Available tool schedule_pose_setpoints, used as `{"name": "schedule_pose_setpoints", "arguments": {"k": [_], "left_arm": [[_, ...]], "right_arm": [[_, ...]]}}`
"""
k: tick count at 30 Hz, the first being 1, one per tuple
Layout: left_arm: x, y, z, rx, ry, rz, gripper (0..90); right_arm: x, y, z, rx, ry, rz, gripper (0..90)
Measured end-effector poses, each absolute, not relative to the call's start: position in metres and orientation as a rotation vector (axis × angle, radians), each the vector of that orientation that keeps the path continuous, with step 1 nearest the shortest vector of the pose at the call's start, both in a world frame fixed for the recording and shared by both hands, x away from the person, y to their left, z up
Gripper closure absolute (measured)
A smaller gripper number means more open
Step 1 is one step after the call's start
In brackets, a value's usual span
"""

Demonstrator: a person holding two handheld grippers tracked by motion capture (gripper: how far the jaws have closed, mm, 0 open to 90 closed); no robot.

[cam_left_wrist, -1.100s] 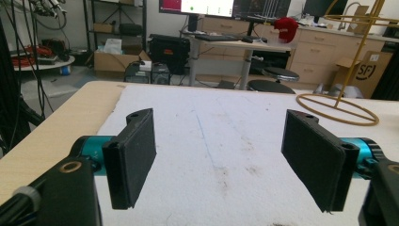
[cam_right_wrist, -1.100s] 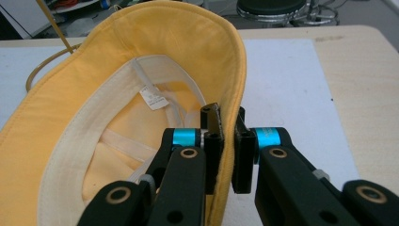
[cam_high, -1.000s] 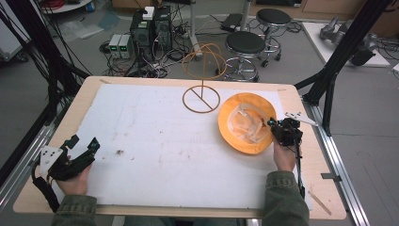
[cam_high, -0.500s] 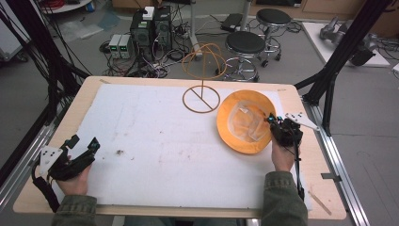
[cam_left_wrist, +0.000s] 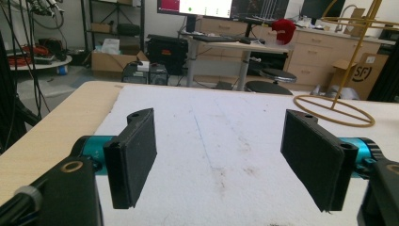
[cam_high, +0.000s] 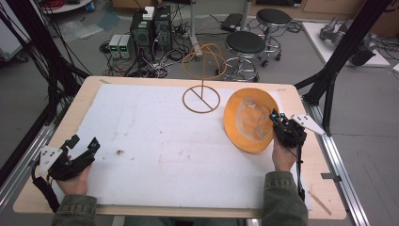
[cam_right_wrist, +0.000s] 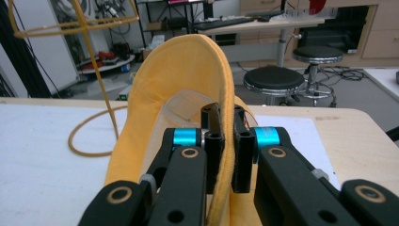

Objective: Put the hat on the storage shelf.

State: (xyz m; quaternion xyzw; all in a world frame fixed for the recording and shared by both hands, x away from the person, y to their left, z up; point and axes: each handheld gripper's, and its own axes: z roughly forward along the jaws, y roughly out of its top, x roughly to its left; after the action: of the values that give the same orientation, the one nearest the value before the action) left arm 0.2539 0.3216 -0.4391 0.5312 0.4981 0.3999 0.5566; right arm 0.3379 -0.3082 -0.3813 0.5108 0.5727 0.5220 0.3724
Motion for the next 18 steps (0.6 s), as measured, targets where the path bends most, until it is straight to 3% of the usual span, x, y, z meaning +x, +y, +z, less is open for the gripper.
{"name": "schedule_pose_setpoints", "arguments": {"k": [18], "left_arm": [[0.254, 0.321, -0.439, 1.255, 1.174, 0.941, 27.3]], "right_arm": [[0.319, -0.306, -0.364, 1.155, 1.348, 1.523, 86.6]]}}
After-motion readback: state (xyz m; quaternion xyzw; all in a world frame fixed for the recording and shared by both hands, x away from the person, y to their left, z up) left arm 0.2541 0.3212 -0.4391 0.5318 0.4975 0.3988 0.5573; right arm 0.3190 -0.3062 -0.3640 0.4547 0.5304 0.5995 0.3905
